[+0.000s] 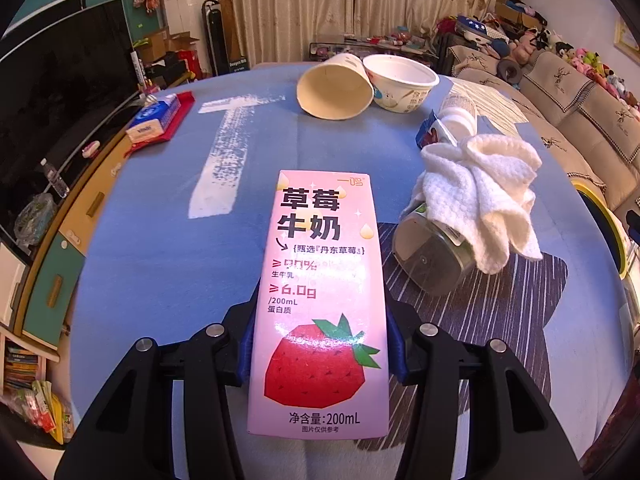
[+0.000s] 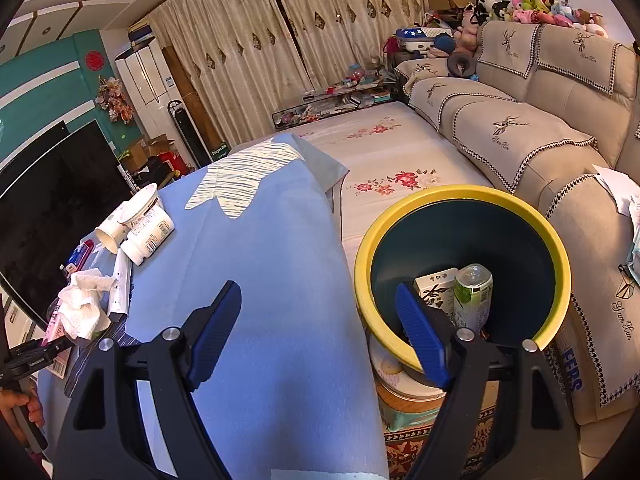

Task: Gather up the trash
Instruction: 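Grasp the pink strawberry milk carton with the left gripper and lift it, then carry the milk carton over the bin and open the left gripper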

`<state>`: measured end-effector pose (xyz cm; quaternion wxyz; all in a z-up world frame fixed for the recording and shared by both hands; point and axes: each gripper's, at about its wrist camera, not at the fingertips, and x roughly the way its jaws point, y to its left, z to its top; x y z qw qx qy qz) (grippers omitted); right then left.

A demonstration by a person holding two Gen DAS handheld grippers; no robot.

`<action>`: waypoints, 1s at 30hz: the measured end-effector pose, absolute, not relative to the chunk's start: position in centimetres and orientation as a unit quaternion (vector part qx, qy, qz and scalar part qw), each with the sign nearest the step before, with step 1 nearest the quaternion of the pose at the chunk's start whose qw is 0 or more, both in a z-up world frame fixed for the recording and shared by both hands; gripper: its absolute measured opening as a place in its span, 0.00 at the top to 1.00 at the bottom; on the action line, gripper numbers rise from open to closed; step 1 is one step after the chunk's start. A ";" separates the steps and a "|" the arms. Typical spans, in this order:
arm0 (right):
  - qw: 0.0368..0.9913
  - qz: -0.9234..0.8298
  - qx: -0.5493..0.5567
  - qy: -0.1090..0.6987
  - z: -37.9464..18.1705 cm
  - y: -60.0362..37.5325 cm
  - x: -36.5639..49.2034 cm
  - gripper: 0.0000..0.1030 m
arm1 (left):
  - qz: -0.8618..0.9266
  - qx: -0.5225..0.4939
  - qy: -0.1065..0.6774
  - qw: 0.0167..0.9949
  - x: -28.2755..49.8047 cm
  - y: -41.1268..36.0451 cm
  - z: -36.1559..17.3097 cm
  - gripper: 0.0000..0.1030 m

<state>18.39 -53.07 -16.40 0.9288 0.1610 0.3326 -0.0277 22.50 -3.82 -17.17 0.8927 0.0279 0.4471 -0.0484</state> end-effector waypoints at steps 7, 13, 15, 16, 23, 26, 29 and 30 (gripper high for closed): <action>0.927 -0.040 0.167 0.334 -16.6 -53.9 17.1 0.27 | -0.055 0.025 0.419 0.906 18.8 -3.6 -14.0 0.52; 0.925 -0.074 0.166 0.333 -16.8 -55.9 14.9 0.27 | -0.097 0.030 0.386 0.917 16.2 -6.0 -10.6 0.52; 0.924 -0.097 0.163 0.332 -17.0 -57.0 13.8 0.27 | -0.124 0.034 0.382 0.915 15.9 -7.6 -9.8 0.52; 0.923 -0.106 0.165 0.331 -17.0 -57.6 13.4 0.27 | -0.136 0.036 0.380 0.914 15.8 -8.6 -9.6 0.52; 0.916 -0.162 0.189 0.316 -17.1 -62.2 10.3 0.27 | -0.229 0.071 0.367 0.899 16.4 -17.4 -8.2 0.52; 0.912 -0.180 0.198 0.310 -17.4 -63.9 9.2 0.27 | -0.271 0.083 0.365 0.887 17.2 -21.9 -7.8 0.52; 0.909 -0.192 0.207 0.308 -17.7 -65.3 8.4 0.27 | -0.307 0.089 0.369 0.873 18.3 -26.1 -7.8 0.52; 0.907 -0.195 0.210 0.307 -17.8 -65.8 8.1 0.27 | -0.318 0.091 0.371 0.868 18.7 -27.8 -7.9 0.52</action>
